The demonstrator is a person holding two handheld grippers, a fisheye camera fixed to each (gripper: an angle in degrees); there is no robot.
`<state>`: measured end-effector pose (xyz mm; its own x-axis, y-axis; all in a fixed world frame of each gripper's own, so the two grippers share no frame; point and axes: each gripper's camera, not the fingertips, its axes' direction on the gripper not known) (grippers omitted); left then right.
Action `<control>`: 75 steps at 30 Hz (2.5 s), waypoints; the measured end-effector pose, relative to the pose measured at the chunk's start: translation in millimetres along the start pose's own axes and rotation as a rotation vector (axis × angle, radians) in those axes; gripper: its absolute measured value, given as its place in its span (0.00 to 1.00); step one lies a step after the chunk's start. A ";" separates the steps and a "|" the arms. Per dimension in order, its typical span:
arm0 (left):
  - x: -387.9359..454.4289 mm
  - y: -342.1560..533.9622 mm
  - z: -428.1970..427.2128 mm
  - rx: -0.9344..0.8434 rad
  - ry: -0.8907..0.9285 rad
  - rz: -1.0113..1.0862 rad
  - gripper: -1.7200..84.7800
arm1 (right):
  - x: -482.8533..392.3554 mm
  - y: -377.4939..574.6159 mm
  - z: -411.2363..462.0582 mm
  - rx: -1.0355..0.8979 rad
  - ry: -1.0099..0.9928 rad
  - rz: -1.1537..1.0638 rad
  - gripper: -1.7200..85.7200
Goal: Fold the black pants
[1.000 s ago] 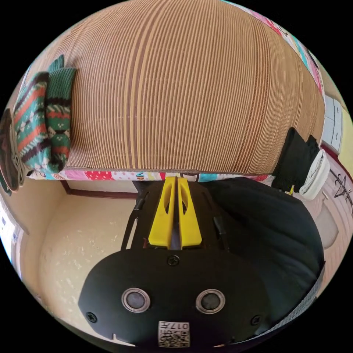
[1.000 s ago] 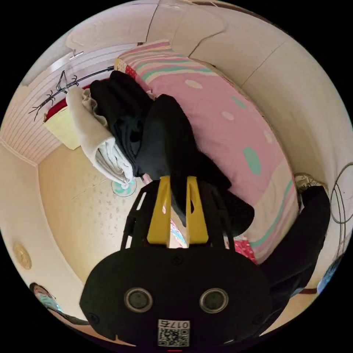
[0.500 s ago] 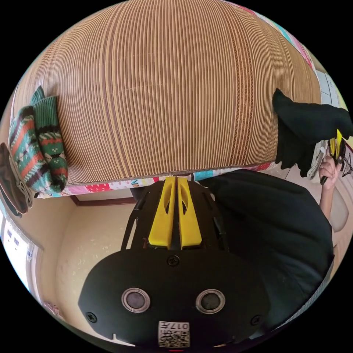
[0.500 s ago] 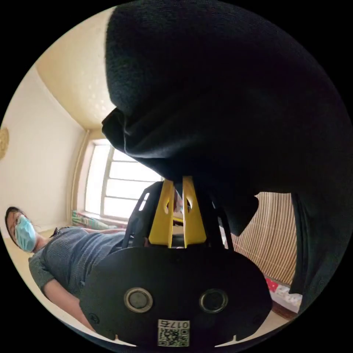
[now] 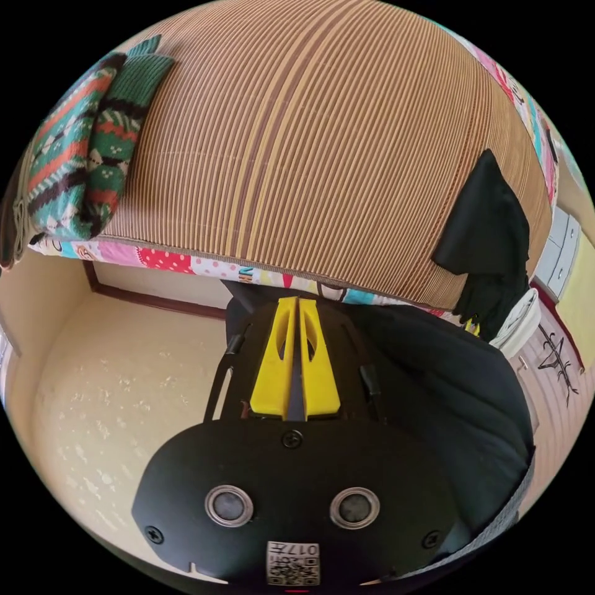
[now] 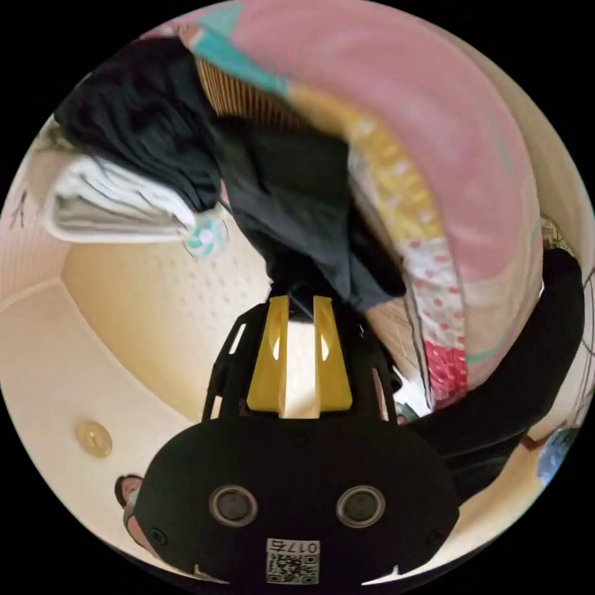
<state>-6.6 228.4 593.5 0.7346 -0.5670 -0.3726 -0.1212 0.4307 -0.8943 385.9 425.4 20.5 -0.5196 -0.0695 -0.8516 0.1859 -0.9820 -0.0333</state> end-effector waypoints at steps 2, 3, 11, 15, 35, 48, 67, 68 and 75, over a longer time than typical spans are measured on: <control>-5.4 -10.0 11.1 -0.006 0.013 -0.024 0.01 | 5.5 10.2 -30.3 0.205 -0.028 0.001 0.13; -6.0 -17.3 16.7 -0.003 0.025 -0.029 0.01 | 6.9 15.3 -37.6 0.260 0.008 0.000 0.14; 46.1 -64.7 42.0 0.058 0.006 0.165 0.01 | 34.8 41.2 38.3 0.064 0.229 -0.064 0.13; 92.5 -58.0 33.8 0.267 -0.091 0.491 0.01 | 47.7 79.1 55.5 0.126 0.160 -0.175 0.06; 314.1 146.6 34.2 0.919 -0.012 1.382 0.21 | -73.9 568.7 323.0 -1.325 -0.062 -1.466 0.02; 299.7 80.1 116.7 0.899 -0.163 1.143 0.01 | -101.8 587.6 382.2 -1.233 -0.393 -1.387 0.03; 245.7 63.0 102.9 0.440 0.811 1.704 0.01 | 140.7 173.4 434.3 -0.501 0.913 -0.411 0.19; 257.4 67.5 99.4 0.446 0.766 1.746 0.01 | 144.0 161.4 434.8 -0.487 0.900 -0.368 0.19; 306.6 35.6 75.5 0.478 1.224 1.699 0.01 | 171.9 75.3 444.7 -0.486 0.645 -0.017 0.17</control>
<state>264.7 122.9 466.1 -0.5857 0.4914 -0.6445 0.2519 0.8662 0.4315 -60.3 261.4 104.4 0.0300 0.2056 -0.9782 0.6013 -0.7855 -0.1467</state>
